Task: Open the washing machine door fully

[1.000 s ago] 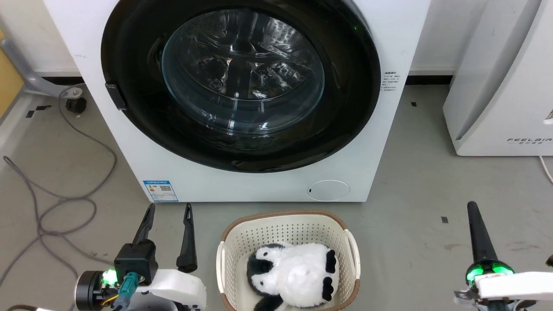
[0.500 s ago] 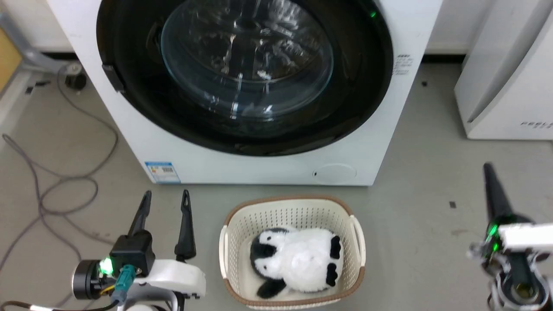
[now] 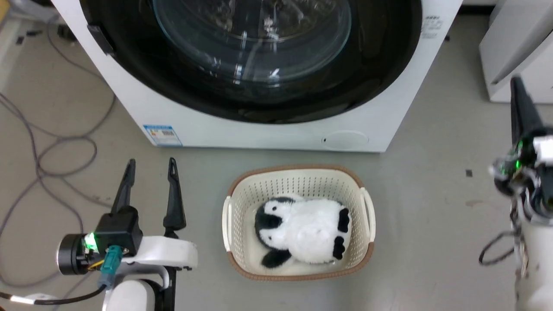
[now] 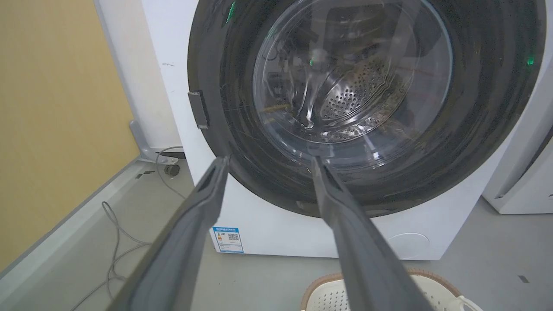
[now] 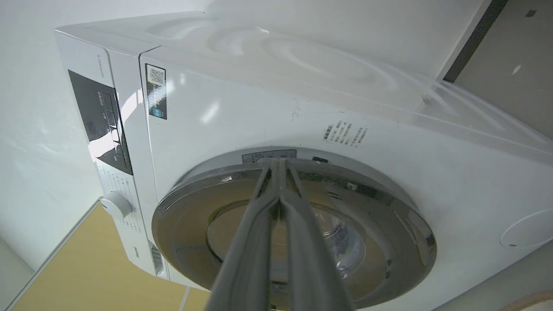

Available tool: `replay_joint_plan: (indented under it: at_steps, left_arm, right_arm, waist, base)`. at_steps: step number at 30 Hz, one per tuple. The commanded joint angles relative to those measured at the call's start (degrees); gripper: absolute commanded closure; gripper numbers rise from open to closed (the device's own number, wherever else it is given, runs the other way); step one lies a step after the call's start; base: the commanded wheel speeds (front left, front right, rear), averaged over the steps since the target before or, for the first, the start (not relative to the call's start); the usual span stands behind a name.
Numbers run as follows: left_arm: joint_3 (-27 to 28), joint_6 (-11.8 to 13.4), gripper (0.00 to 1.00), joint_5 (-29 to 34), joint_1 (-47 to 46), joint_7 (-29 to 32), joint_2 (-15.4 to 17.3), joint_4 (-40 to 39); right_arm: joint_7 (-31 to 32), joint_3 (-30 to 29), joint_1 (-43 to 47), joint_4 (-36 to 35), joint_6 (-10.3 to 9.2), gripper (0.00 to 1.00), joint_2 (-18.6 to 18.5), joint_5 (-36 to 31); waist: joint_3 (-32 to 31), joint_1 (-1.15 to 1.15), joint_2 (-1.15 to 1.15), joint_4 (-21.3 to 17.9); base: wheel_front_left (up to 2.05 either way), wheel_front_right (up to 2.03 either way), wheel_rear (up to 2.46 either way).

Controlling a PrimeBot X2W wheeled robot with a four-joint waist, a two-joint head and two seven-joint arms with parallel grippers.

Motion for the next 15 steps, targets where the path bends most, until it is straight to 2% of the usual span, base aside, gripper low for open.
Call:
replay_joint_plan:
  at_steps: [1, 15]
  left_arm:
    - [0.4, 0.4, 0.00, 0.4, -1.3, -0.7, 0.1, -0.4]
    - [-0.4, 1.6, 0.00, -0.8, -4.8, -2.2, 0.0, -0.9]
  right_arm:
    - [0.4, 0.5, -4.4, 2.6, 0.05, 1.00, -1.0, 2.0]
    - [4.5, 6.6, -23.7, 16.7, 0.05, 1.00, -6.7, 3.7]
  waist:
    - [1.8, 0.00, 0.00, 0.5]
    - [9.0, 0.00, 0.00, 3.5]
  base:
    - [0.00, 0.00, 0.00]
    - [0.00, 0.00, 0.00]
